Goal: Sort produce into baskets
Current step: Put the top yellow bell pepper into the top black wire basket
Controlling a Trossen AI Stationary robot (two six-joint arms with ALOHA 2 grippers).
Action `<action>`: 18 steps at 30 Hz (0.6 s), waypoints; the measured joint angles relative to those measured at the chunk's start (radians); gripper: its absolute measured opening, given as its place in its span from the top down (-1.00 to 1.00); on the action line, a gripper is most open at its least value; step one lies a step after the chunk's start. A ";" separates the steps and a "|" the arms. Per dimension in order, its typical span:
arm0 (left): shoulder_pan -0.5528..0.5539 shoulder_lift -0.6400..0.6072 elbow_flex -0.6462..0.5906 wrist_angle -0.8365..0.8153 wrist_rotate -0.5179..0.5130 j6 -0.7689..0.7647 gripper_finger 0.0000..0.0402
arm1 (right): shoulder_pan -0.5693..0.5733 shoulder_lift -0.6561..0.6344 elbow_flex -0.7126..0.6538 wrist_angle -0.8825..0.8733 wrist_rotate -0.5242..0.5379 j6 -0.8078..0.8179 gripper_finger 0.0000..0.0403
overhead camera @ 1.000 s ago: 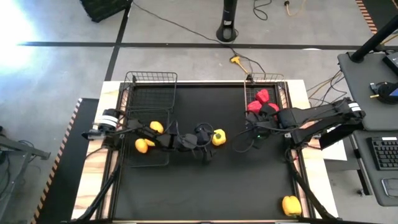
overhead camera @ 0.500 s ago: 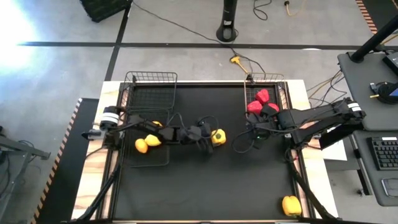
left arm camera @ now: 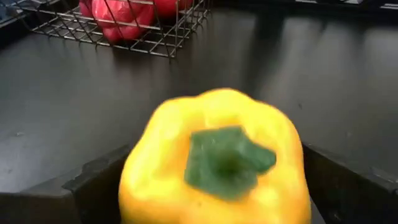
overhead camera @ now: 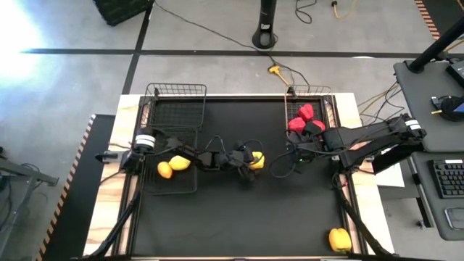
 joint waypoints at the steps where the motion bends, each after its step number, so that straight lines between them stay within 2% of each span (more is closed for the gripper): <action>1: 0.000 0.002 0.008 -0.004 -0.001 0.000 -0.99 | 0.000 0.000 -0.001 -0.001 0.000 0.004 -0.99; 8: 0.000 0.007 0.039 -0.125 -0.016 -0.003 -0.95 | 0.000 0.000 -0.002 -0.001 0.001 0.007 -0.99; 16: -0.003 0.002 0.039 -0.127 -0.016 -0.049 -0.56 | 0.000 0.000 -0.002 0.004 0.001 0.008 -0.99; 18: -0.003 -0.009 0.041 -0.120 -0.016 -0.050 -0.51 | 0.000 0.000 -0.002 0.004 0.001 0.022 -0.99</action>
